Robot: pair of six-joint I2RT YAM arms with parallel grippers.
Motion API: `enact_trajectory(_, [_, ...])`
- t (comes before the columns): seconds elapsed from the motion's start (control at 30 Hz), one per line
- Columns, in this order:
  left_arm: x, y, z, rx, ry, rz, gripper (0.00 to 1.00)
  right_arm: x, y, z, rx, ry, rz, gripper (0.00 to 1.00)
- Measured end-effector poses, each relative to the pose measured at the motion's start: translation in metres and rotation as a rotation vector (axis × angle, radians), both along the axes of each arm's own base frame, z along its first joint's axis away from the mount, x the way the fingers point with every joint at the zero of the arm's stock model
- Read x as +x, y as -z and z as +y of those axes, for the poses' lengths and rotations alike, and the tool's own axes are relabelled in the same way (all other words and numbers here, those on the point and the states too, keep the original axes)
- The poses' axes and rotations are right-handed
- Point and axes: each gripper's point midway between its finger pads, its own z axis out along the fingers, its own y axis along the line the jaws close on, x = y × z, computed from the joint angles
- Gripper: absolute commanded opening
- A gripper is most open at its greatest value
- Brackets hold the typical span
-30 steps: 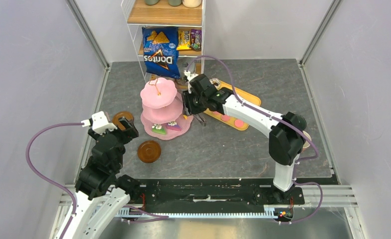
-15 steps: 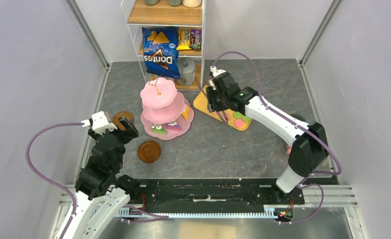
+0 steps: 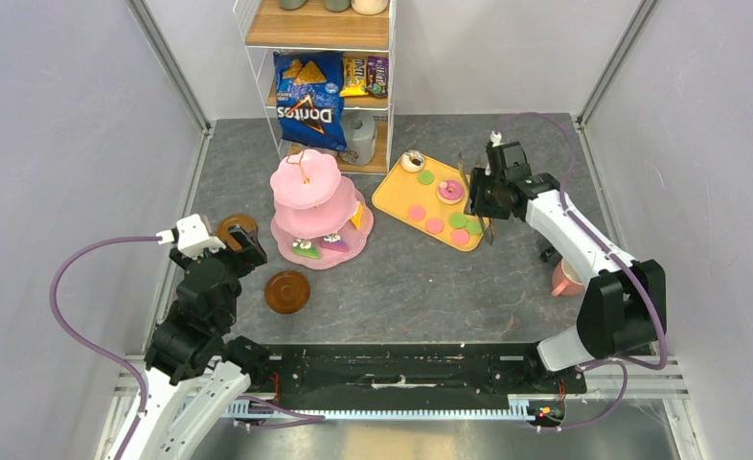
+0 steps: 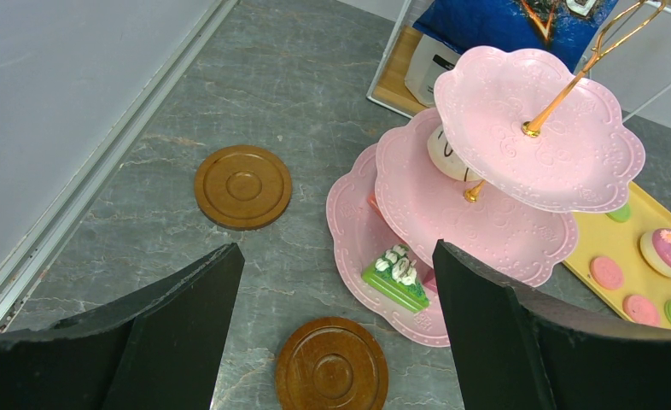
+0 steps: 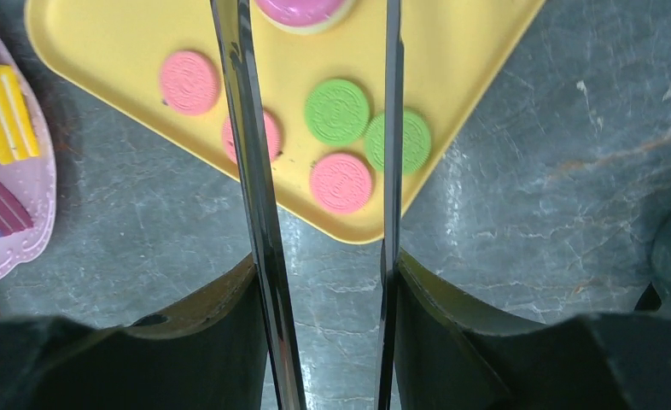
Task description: Serve the afternoon tea
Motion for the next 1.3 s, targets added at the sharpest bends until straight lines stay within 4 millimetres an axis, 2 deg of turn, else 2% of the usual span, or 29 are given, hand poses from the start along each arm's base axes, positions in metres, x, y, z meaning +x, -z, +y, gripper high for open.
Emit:
enact_trajectory(0.13, [0.000, 0.000, 0.000, 0.000, 0.000, 0.000, 0.90, -0.007, 0.015, -0.015, 0.037, 0.033, 0.060, 0.55])
enact_trajectory(0.27, [0.000, 0.000, 0.000, 0.000, 0.000, 0.000, 0.90, -0.011, 0.020, -0.019, 0.090, 0.042, 0.098, 0.55])
enact_trajectory(0.53, [0.000, 0.000, 0.000, 0.000, 0.000, 0.000, 0.90, -0.013, 0.032, -0.008, 0.156, 0.012, 0.158, 0.56])
enact_trajectory(1.07, [0.000, 0.000, 0.000, 0.000, 0.000, 0.000, 0.90, -0.006, 0.064, -0.003, 0.190, 0.016, 0.235, 0.54])
enact_trajectory(1.3, [0.000, 0.000, 0.000, 0.000, 0.000, 0.000, 0.90, -0.006, 0.070, 0.002, 0.233, 0.010, 0.256, 0.52])
